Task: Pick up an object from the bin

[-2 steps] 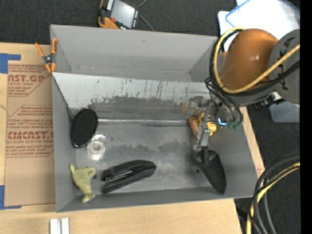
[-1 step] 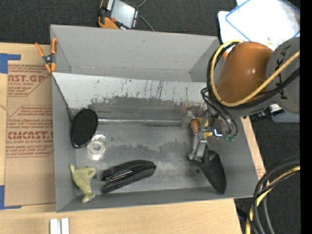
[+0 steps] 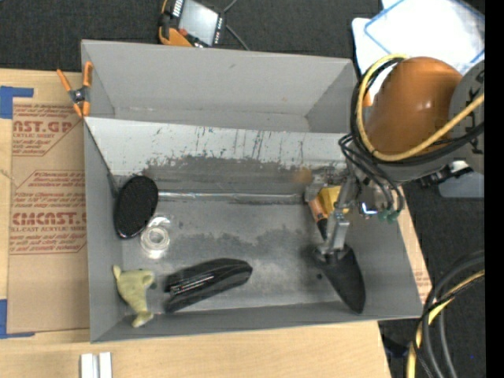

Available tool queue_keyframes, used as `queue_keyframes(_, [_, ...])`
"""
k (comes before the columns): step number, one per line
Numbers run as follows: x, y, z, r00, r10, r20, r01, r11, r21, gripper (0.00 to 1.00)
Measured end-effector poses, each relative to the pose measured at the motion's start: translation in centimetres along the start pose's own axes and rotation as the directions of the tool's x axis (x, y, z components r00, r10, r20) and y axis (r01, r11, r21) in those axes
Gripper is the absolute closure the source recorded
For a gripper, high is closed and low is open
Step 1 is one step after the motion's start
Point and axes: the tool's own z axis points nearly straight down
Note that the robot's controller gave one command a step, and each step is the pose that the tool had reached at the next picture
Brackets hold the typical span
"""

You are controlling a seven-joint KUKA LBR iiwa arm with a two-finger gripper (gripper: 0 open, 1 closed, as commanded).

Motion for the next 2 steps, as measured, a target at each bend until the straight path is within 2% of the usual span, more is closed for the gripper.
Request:
queue_keyframes(1, [-1.0, 3.9, 6.6, 0.984, -0.180, 0.004, 0.180, 0.984, 0.001, 0.00])
queue_keyframes(2, [-0.1, -1.3, -1.3, 0.999, -0.022, 0.024, 0.021, 1.000, 0.008, 0.00])
